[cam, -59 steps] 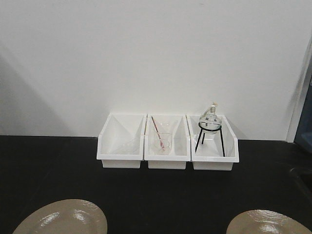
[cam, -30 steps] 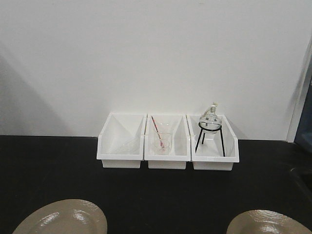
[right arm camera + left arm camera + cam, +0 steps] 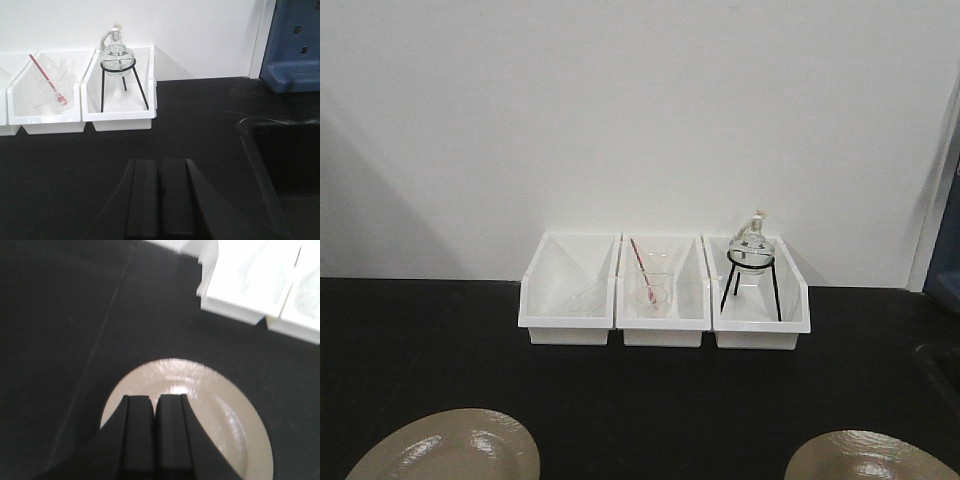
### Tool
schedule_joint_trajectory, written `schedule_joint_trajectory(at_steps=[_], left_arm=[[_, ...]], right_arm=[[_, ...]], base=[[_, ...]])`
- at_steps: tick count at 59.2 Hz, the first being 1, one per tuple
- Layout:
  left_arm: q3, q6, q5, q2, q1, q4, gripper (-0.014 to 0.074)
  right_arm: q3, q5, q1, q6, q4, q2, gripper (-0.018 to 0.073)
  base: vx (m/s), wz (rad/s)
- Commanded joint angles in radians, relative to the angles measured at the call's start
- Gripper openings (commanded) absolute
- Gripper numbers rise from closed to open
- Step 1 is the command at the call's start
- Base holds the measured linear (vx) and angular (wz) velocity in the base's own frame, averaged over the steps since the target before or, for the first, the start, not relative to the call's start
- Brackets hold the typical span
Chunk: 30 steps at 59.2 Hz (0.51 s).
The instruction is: Arrange circular plates on left workspace
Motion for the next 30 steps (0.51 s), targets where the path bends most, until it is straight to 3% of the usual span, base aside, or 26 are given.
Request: schedule_joint_trajectory(at_steps=[1,8,16,25,30], left_arm=[[-0.051,0.025,-0.014,0.021,-0.004,-0.047,0.0096],[-0.107,0.136,0.101,0.087,-0.004,-0.081,0.015],[-0.187,0.27,0.188,0.163,-0.003,-0.175,0.0167],[-0.256,0.377,0.203,0.244,0.042,-0.374,0.0167],[-0.278,0.439,0.247,0.283,0.109,-0.499,0.0167]], right_arm=[[-0.038,-0.079,0.001,-0.008,-0.01,-0.01,0.0],[-0.038,-0.078,0.001,-0.008,-0.01,-0.01,0.0],[-0.038,-0.078,0.001,-0.008,-0.01,-0.01,0.0],[-0.038,-0.078,0.001,-0.008,-0.01,-0.01,0.0],[-0.038,-0.078,0.001,-0.008,-0.01,-0.01,0.0]], base=[[0.0,0.0],[0.0,0.0],[0.0,0.0],[0.0,0.0],[0.0,0.0]])
